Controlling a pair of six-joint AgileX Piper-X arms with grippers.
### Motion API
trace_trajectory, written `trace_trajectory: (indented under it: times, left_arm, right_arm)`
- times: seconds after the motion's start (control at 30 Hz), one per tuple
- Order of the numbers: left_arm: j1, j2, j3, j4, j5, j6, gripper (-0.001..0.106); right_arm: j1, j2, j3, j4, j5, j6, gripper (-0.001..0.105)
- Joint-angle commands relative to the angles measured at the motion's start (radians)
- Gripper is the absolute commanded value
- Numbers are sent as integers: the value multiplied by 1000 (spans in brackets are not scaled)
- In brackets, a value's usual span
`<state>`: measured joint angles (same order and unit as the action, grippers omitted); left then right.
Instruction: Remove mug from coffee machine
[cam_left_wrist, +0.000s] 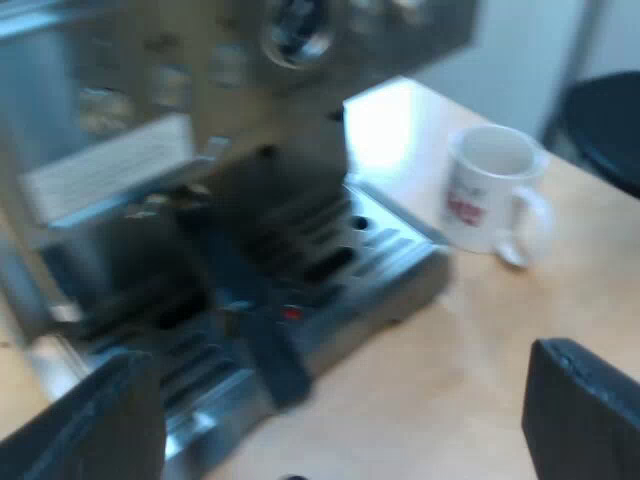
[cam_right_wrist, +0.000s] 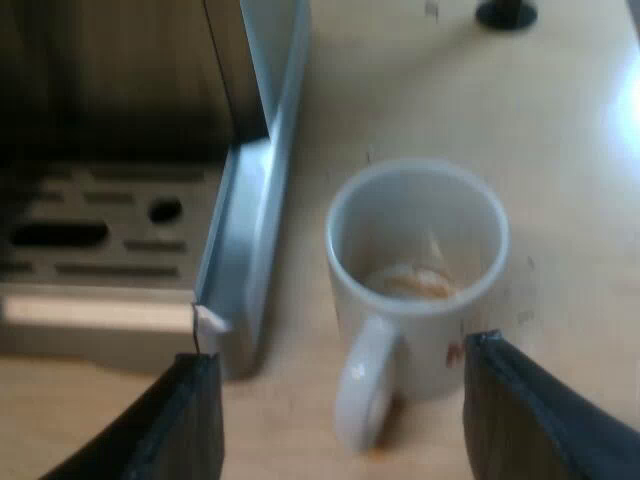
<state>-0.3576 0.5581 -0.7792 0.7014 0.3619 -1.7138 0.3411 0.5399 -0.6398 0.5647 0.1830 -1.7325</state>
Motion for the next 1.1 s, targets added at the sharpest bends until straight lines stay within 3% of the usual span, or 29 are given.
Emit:
trace_trajectory:
  times: [0.03,0.17,0.23,0.4,0.57,0.77,0.83,1.1]
  left_arm:
    - [14,0,-21,0,-53,-13,77]
    - [101,0,-43,38,-55,-13,77]
    - [185,0,-56,82,-55,-6,77]
    - [319,-3,-83,161,-29,20,77]
    - [323,-35,-93,161,-29,21,77]
    - [323,-104,-93,161,-29,21,77]
    - [323,-136,-93,161,-29,21,77]
    - [323,-272,-93,161,-78,21,77]
  right_arm:
    - [1,16,-52,0,-11,-5,55]
    - [1,99,-140,49,-72,-5,55]
    - [-1,160,-188,109,-82,-15,55]
    - [-20,225,-216,92,-82,-7,55]
    - [-166,236,-216,106,-169,31,55]
    - [-402,188,-216,170,-213,13,55]
    - [-466,133,-216,187,-206,-23,55]
    - [-475,-84,-186,180,-214,-44,55]
